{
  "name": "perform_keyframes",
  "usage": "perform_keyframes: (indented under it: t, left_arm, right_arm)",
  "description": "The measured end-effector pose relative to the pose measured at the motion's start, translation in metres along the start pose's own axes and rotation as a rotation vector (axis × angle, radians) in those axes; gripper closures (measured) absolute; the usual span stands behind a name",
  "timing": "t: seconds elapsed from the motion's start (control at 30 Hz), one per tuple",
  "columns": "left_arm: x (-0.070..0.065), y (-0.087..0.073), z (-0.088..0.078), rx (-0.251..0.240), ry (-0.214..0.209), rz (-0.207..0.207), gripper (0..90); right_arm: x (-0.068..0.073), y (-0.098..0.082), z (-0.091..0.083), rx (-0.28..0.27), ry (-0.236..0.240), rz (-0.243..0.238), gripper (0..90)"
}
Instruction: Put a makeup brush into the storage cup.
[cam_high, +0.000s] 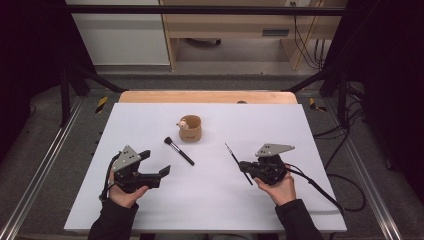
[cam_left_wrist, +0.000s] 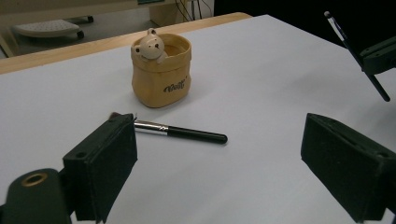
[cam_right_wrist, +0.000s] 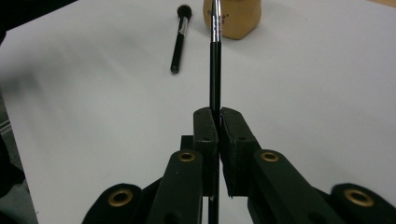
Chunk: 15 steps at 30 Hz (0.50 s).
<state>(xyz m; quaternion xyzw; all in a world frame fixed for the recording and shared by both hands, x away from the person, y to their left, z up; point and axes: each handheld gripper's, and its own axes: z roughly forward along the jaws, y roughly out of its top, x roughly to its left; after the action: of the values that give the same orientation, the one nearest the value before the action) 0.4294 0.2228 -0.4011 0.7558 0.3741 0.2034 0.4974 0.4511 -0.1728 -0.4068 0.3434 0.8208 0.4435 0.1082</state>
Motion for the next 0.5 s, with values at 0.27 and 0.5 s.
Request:
perform_keyframes:
  t: [0.27, 0.5]
  left_arm:
    - [-0.0051, 0.0018, 0.0013, -0.014, -0.019, -0.009, 10.4]
    - [-0.0093, 0.0033, 0.0027, -0.019, -0.028, -0.015, 10.5]
  right_arm:
    - [0.0051, 0.0015, 0.0002, -0.044, 0.022, -0.016, 85.6]
    - [0.0098, 0.003, 0.003, -0.047, 0.026, -0.025, 85.6]
